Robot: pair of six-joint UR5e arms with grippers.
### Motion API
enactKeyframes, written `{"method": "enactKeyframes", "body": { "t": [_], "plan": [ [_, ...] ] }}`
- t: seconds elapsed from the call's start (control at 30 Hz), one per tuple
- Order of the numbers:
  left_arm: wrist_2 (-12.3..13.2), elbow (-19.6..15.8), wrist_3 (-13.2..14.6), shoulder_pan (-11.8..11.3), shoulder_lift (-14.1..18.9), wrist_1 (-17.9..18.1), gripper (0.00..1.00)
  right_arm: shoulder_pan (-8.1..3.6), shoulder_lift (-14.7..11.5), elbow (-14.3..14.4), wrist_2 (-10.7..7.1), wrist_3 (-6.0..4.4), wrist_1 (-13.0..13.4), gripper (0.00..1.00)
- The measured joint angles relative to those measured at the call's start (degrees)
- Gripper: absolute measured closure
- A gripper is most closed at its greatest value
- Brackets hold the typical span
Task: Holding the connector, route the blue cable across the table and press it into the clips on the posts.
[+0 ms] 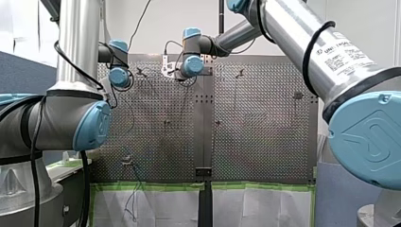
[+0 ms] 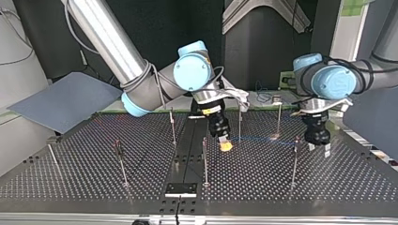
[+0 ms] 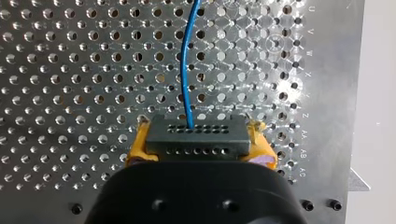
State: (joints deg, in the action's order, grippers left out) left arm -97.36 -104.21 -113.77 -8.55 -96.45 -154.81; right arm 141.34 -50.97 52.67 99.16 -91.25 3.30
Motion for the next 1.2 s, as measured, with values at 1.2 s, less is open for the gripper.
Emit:
{"method": "enactKeyframes", "body": {
  "t": [1.2],
  "plan": [
    [10.8, -10.1, 3.4, 1.7, 16.1, -17.3, 0.00, -0.74, 0.0, 0.0, 0.11, 0.00, -1.0, 1.00]
  ]
}}
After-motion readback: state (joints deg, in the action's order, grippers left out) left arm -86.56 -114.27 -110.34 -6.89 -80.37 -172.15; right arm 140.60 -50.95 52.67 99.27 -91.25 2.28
